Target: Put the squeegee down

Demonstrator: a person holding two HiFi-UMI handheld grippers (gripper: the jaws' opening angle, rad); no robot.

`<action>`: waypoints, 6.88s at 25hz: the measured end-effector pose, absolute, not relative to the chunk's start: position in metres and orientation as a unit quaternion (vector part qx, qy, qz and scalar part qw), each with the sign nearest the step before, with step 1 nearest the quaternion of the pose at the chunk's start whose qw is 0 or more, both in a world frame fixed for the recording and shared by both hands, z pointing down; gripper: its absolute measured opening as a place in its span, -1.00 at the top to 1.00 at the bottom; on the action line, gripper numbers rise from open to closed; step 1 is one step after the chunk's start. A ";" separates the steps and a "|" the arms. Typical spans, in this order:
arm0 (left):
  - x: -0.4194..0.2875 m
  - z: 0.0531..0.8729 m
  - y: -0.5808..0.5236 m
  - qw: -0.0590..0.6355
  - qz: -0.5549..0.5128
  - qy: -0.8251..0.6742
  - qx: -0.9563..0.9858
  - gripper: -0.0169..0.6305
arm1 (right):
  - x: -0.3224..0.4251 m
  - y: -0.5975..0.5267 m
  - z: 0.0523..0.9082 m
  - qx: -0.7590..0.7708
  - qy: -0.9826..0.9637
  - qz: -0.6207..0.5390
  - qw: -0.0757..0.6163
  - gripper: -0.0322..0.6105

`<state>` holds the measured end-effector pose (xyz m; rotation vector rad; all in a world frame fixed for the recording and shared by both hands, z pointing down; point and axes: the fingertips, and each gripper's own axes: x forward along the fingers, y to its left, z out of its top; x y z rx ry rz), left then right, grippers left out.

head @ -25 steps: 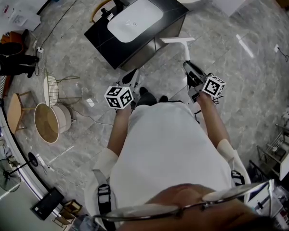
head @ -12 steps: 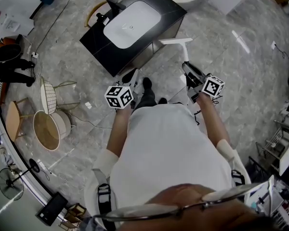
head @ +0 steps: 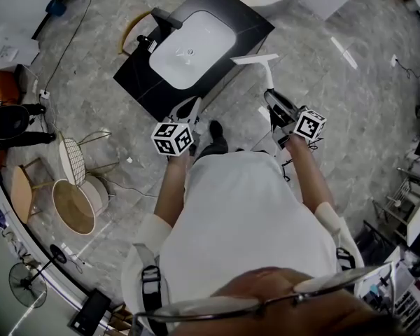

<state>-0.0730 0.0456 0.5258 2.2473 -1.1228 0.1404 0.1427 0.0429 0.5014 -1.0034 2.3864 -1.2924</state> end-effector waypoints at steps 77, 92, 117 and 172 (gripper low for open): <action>-0.041 0.589 -0.207 0.388 0.021 -0.575 0.720 0.93 | 0.121 -0.396 0.698 -0.245 0.855 -0.425 -0.167 0.58; -0.054 0.612 -0.211 0.403 0.019 -0.586 0.702 0.93 | 0.129 -0.423 0.789 -0.281 0.837 -0.364 -0.296 0.58; -0.060 0.617 -0.202 0.416 0.023 -0.603 0.680 0.93 | 0.140 -0.427 0.836 -0.294 0.816 -0.297 -0.399 0.56; -0.032 0.520 -0.068 0.296 0.013 -0.511 0.807 0.93 | 0.181 -0.170 0.547 -0.396 0.871 -0.214 -0.197 0.88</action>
